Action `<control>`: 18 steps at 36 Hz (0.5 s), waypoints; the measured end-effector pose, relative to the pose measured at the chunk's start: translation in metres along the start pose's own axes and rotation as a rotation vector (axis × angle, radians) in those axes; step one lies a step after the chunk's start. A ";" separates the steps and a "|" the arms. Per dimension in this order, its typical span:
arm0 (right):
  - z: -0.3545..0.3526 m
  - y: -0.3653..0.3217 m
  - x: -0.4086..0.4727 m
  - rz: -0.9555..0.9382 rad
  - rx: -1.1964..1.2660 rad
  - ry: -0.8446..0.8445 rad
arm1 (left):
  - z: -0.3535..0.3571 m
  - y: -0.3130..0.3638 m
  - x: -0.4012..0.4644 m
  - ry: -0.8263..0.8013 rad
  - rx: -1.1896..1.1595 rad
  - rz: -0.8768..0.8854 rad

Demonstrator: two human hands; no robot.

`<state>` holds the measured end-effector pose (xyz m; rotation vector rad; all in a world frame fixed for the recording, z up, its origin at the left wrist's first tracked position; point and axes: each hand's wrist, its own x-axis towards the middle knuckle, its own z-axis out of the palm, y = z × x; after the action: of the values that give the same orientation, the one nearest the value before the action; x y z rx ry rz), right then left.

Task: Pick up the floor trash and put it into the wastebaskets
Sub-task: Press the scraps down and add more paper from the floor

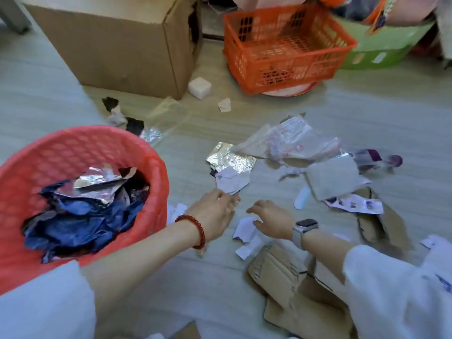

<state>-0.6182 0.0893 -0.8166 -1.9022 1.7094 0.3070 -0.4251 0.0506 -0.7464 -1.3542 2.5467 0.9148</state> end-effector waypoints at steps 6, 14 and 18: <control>0.055 -0.004 -0.004 -0.176 -0.160 -0.047 | 0.040 -0.028 -0.020 -0.164 0.089 -0.085; 0.075 0.016 -0.003 -0.166 -0.251 0.090 | 0.085 -0.036 0.011 -0.210 0.197 -0.142; 0.076 0.027 -0.009 -0.214 -0.272 0.236 | 0.095 -0.045 0.039 -0.248 0.368 -0.141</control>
<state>-0.6305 0.1369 -0.8812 -2.3811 1.6567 0.2498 -0.4292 0.0569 -0.8585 -1.2070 2.2574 0.5175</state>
